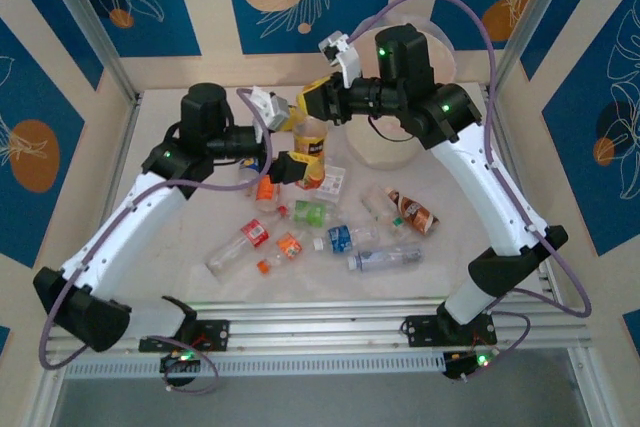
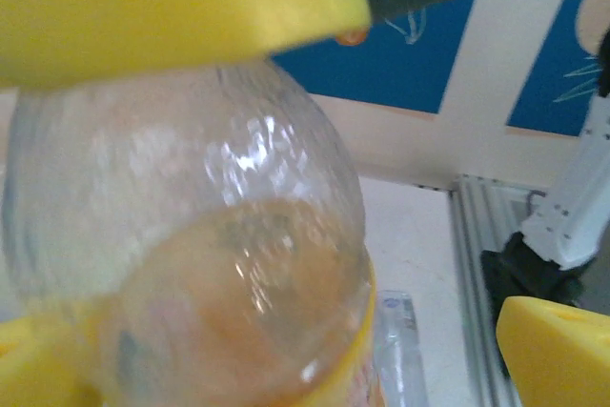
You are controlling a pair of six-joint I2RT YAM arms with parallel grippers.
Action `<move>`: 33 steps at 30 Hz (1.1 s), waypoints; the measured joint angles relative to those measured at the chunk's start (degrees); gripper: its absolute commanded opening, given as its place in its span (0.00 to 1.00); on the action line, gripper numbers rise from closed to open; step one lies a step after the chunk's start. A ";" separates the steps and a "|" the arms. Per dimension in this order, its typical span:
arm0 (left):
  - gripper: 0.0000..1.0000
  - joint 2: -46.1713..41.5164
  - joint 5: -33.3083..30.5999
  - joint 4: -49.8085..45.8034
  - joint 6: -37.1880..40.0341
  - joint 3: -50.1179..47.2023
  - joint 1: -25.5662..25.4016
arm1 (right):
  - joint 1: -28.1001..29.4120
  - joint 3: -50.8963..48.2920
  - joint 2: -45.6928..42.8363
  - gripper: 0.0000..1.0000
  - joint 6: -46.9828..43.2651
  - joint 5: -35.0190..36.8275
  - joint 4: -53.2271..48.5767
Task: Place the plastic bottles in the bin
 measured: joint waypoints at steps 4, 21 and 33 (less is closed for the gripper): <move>1.00 -5.75 -9.18 0.28 -2.45 -3.89 0.00 | 1.68 2.84 0.13 0.03 -2.47 16.11 0.44; 0.99 -11.63 -47.17 -7.41 -13.16 -8.02 0.00 | 0.48 38.97 31.10 0.03 -29.07 63.78 15.80; 0.99 -12.48 -52.92 -13.16 -14.23 -10.21 0.00 | -2.49 30.97 30.64 0.11 -19.67 67.17 9.51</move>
